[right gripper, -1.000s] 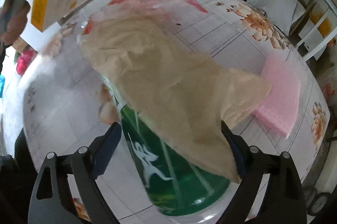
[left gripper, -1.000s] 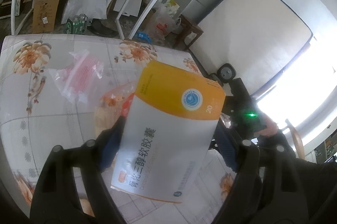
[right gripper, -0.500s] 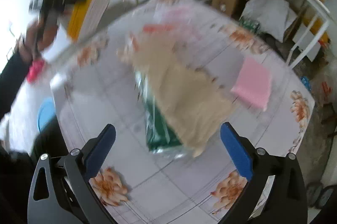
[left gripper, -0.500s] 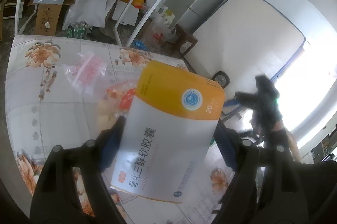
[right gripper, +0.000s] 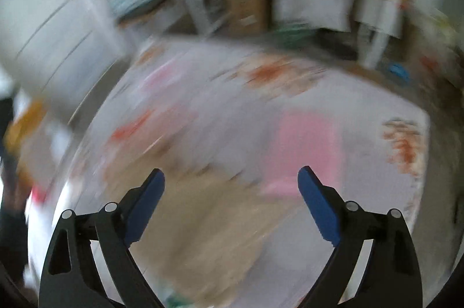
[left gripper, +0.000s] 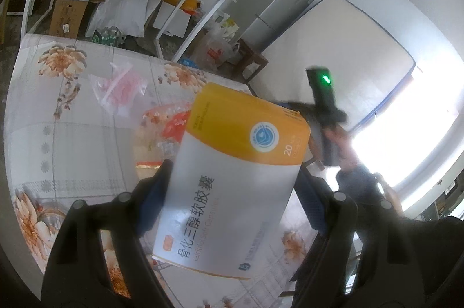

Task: Collect trash
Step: 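Grasp the pink mesh pad with the right gripper while the left gripper holds the box, then carry the medicine box and pink pad over the blue basket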

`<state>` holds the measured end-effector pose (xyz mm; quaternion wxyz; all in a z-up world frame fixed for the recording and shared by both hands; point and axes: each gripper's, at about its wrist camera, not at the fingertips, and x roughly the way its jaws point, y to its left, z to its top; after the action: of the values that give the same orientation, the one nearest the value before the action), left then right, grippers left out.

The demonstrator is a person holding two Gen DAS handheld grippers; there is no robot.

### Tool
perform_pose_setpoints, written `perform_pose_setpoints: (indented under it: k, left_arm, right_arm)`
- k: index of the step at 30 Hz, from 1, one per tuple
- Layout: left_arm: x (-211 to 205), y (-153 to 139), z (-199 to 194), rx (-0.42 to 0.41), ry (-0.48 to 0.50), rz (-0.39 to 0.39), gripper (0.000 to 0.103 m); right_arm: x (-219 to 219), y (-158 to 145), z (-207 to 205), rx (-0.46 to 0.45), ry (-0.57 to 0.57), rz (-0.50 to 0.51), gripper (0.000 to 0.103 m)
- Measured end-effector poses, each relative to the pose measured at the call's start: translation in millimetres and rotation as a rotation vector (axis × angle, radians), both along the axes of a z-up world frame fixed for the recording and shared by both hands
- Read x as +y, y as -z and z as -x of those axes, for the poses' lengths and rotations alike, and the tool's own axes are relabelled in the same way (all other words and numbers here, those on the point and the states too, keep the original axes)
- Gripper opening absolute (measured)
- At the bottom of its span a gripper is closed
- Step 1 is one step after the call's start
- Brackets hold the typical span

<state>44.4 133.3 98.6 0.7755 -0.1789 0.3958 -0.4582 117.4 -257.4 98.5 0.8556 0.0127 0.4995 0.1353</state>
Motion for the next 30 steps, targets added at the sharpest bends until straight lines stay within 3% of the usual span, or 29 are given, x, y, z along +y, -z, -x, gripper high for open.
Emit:
perform_pose_setpoints:
  k: [5,10,12,13,16,18,21,25,30]
  left_arm:
    - [-3,4,-1,0.005,-0.001,0.001,0.077]
    - [-3,5,0,0.008,-0.004,0.001,0.077]
    - [-2,5,1,0.010,-0.006,0.000,0.077]
    - [-2,5,2,0.010,-0.005,0.000,0.077]
    - [1,3,7,0.005,-0.010,-0.008,0.077]
    - [4,1,11,0.002,-0.014,-0.007,0.077]
    - [8,-2,18,0.000,-0.022,-0.004,0.077]
    - [20,-9,40,-0.011,-0.054,-0.011,0.077]
    - [65,-19,102,-0.032,-0.151,-0.008,0.077]
  right_arm:
    - [-21,39,-57,0.102,0.145,0.098,0.090]
    - [-12,84,-75,0.206,0.152,0.182,0.092]
    - [-11,100,-75,0.254,0.150,0.169,0.094]
    - [-11,101,-72,0.223,0.162,0.183,0.094]
    - [-21,95,-64,0.187,0.228,0.126,0.079]
    - [-26,92,-55,0.189,0.238,0.073,0.078]
    - [-26,83,-38,0.160,0.234,0.080,0.077]
    - [-23,42,-9,0.074,0.250,0.084,0.077]
    - [31,-22,43,-0.050,0.124,0.095,0.077]
